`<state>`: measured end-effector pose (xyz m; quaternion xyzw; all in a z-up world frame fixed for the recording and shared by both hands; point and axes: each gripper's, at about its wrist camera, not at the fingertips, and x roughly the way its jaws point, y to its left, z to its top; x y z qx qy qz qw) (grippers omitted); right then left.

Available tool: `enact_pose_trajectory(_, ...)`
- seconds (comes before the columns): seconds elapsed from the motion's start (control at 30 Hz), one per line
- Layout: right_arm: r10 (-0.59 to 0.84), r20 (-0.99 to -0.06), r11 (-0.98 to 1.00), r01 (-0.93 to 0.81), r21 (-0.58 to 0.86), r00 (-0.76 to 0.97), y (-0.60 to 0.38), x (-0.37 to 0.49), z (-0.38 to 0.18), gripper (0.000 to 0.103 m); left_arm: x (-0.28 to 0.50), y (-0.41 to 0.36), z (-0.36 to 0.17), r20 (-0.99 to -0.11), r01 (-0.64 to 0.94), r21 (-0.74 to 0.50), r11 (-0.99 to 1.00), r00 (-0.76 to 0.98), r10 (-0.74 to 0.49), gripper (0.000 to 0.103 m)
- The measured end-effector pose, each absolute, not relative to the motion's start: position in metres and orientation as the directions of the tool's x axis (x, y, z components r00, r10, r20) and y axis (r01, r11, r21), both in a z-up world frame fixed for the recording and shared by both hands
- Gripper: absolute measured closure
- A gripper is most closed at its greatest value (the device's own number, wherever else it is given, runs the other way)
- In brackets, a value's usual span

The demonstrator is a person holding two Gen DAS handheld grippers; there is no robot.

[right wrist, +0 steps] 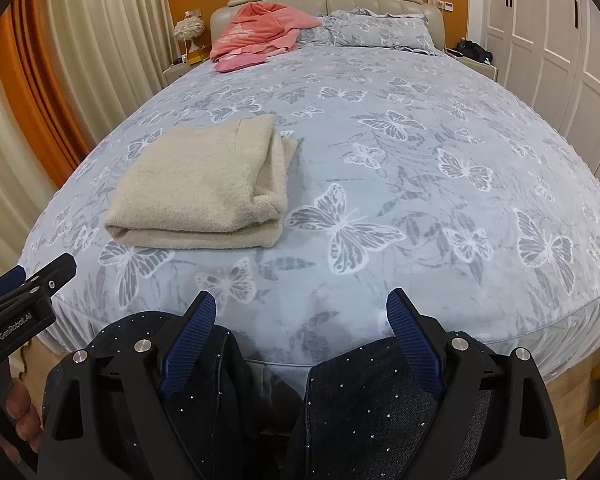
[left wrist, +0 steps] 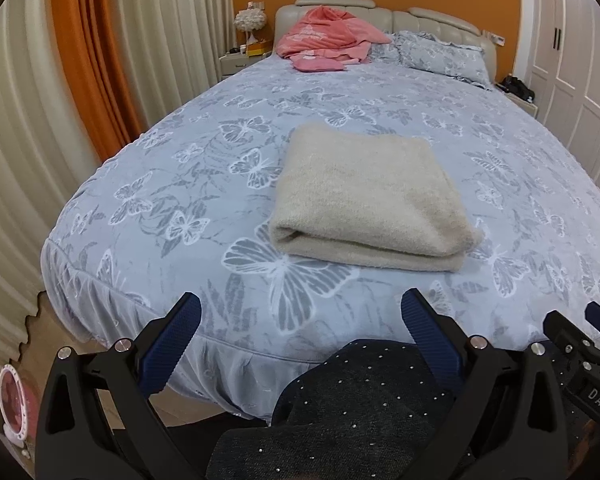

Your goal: Fold small clothes

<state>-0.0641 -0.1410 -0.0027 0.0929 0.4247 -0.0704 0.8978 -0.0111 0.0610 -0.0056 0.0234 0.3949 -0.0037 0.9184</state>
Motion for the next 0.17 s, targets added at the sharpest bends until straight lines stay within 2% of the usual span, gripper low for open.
enact_pose_trajectory(0.17, -0.058, -0.777, 0.976, 0.200, 0.089, 0.626, -0.1355, -0.0641, -0.0037, 0.018, -0.0105, 0.0663, -0.0074, -0.731, 0.014, 0.019, 1.000, 0.682, 0.004, 0.005)
